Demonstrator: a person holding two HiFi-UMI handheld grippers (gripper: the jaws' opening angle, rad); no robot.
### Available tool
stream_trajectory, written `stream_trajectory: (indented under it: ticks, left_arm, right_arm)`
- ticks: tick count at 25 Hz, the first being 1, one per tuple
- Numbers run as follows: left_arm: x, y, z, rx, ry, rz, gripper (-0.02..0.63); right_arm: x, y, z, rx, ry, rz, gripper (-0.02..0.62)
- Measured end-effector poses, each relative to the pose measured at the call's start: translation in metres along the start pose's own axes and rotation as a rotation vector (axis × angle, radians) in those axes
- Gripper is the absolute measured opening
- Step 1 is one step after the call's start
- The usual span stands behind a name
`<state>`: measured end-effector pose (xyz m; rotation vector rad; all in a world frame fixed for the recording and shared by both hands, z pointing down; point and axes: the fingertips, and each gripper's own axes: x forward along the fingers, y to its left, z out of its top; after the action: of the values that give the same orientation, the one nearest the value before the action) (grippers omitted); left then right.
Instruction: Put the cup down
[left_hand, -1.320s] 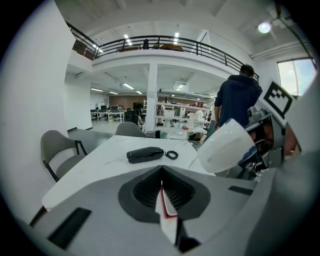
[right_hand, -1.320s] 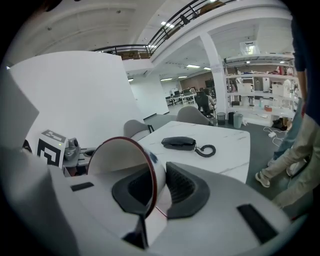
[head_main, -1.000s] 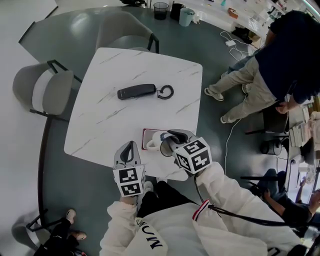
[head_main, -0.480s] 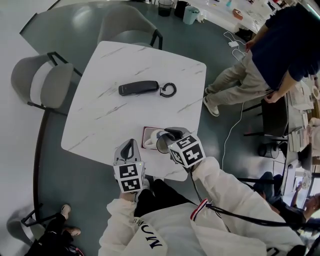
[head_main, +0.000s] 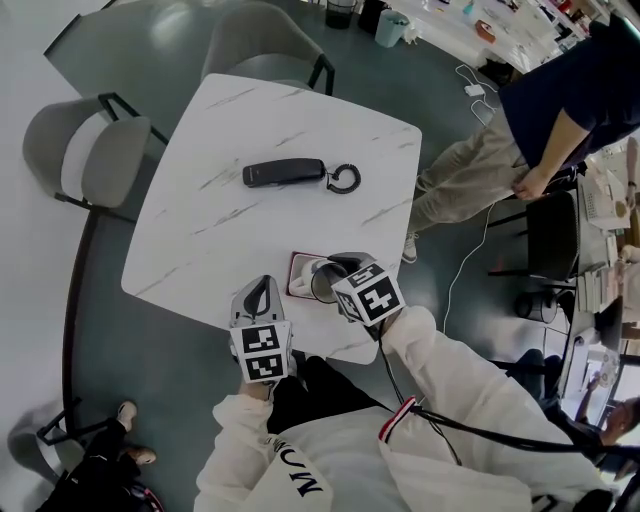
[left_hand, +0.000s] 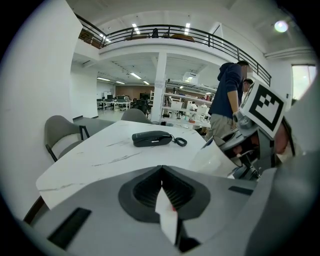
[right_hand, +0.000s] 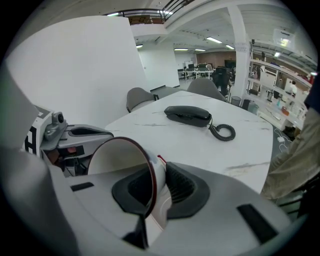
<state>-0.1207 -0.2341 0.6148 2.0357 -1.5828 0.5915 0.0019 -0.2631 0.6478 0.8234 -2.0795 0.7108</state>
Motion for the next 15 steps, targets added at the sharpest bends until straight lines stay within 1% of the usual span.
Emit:
stream_trajectory:
  ticks: [15]
  left_arm:
    - [0.006,0.004,-0.013,-0.02,0.032,0.004,0.011]
  right_arm:
    - [0.023,0.001,-0.009,-0.021,0.11,0.019,0.044]
